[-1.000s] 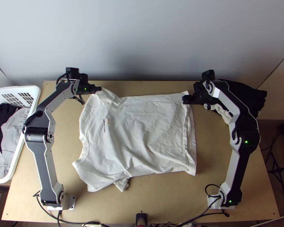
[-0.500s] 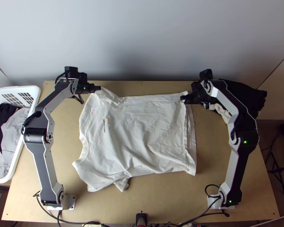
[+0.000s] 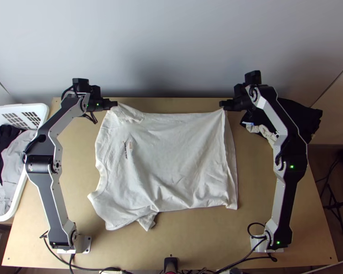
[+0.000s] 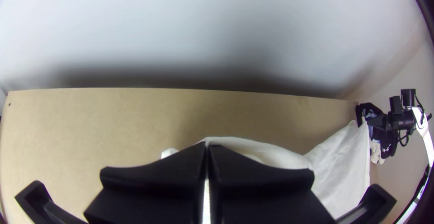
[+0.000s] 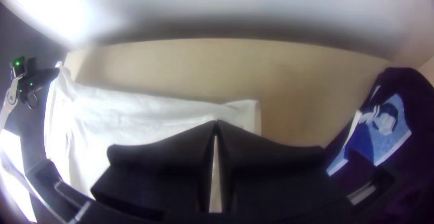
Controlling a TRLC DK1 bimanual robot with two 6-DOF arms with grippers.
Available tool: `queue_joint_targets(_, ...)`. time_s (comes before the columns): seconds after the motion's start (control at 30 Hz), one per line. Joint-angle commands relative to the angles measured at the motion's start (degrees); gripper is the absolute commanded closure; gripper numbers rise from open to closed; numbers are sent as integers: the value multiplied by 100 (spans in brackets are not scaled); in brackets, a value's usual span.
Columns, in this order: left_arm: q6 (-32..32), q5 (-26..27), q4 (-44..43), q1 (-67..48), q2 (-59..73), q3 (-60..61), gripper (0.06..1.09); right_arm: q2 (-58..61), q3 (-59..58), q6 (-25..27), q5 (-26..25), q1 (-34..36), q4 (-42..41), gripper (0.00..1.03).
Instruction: Fold the t-shirt
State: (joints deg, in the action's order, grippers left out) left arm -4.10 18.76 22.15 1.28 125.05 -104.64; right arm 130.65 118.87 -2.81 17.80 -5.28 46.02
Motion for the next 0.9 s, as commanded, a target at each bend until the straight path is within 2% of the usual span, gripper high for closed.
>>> queue_joint_targets(0.0, -65, -13, 52, 109, 54, -153, 105, 461, 945, -44, -14, 53, -5, 100)
queue_joint_targets(0.17, -144, -259, 272, 127, 318, -540, 105, 927, 1552, -97, -119, 132, -23, 100)
queue_joint_targets(0.37, -144, -611, 509, 153, 608, -997, 105, 1103, 1455, -79, -216, 185, -32, 100)
queue_joint_targets(0.87, -249, -532, 360, -128, 625, -1261, 105, 1068, 1341, 123, -339, 167, -93, 100)
